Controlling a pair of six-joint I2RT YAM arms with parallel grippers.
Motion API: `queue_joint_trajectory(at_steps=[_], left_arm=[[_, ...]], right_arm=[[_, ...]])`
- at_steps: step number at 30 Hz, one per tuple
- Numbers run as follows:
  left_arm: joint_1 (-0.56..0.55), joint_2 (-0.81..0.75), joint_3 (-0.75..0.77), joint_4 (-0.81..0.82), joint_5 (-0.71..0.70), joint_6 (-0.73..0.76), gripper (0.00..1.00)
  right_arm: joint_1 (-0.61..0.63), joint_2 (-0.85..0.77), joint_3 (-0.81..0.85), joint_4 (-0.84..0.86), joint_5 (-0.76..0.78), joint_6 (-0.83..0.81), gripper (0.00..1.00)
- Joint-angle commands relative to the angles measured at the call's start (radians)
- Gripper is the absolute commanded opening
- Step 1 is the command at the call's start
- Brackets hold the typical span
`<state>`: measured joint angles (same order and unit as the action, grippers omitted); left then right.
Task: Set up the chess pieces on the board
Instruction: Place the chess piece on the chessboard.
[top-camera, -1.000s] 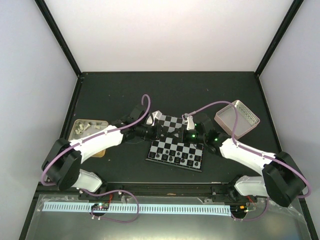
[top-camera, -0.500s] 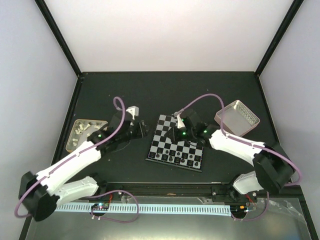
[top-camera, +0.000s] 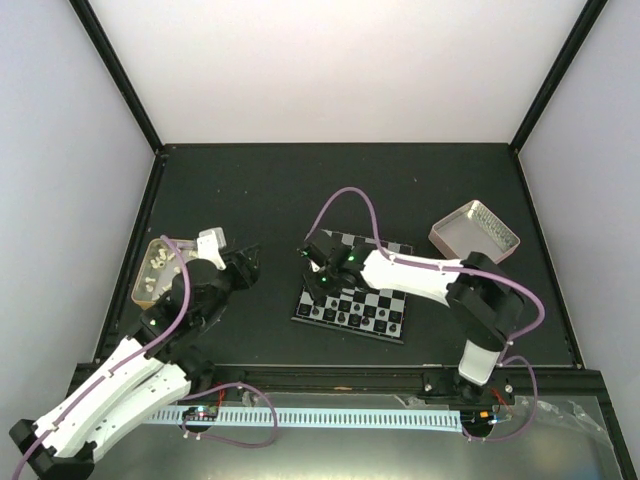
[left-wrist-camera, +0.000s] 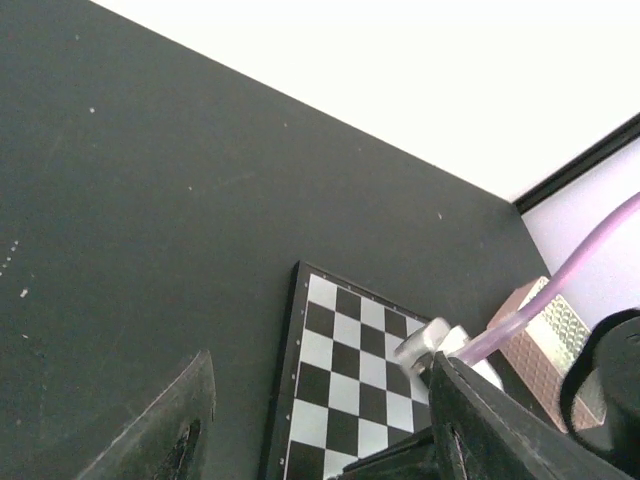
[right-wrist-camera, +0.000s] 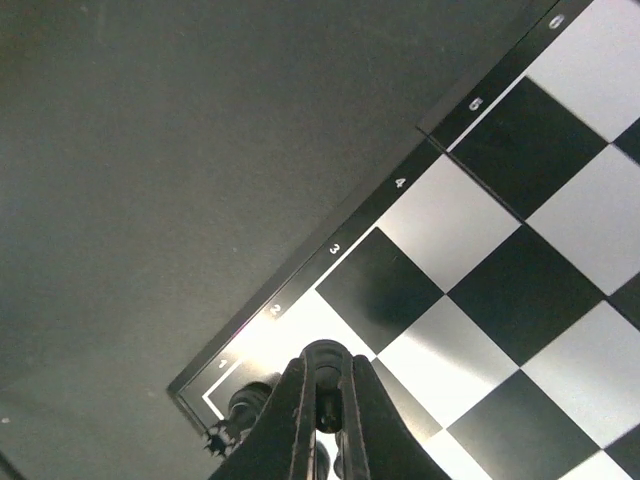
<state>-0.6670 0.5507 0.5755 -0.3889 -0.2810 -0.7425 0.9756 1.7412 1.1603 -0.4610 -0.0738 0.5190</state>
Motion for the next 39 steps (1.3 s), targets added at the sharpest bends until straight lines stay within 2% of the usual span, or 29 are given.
queue_joint_trajectory(at_steps=[1,13,25,39], left_arm=[[0.008,-0.036,-0.005,0.020,-0.064,0.016,0.60],[0.006,-0.037,0.020,0.012,-0.034,0.023,0.59],[0.008,-0.036,0.041,0.012,-0.005,0.028,0.56],[0.009,-0.014,0.050,0.013,-0.001,0.027,0.55]], right_arm=[[0.031,0.063,0.068,-0.101,0.074,-0.038,0.03],[0.054,0.146,0.142,-0.155,0.055,-0.051,0.05],[0.062,0.177,0.173,-0.180,0.045,-0.070,0.12],[0.064,0.104,0.158,-0.176,0.052,-0.057,0.21]])
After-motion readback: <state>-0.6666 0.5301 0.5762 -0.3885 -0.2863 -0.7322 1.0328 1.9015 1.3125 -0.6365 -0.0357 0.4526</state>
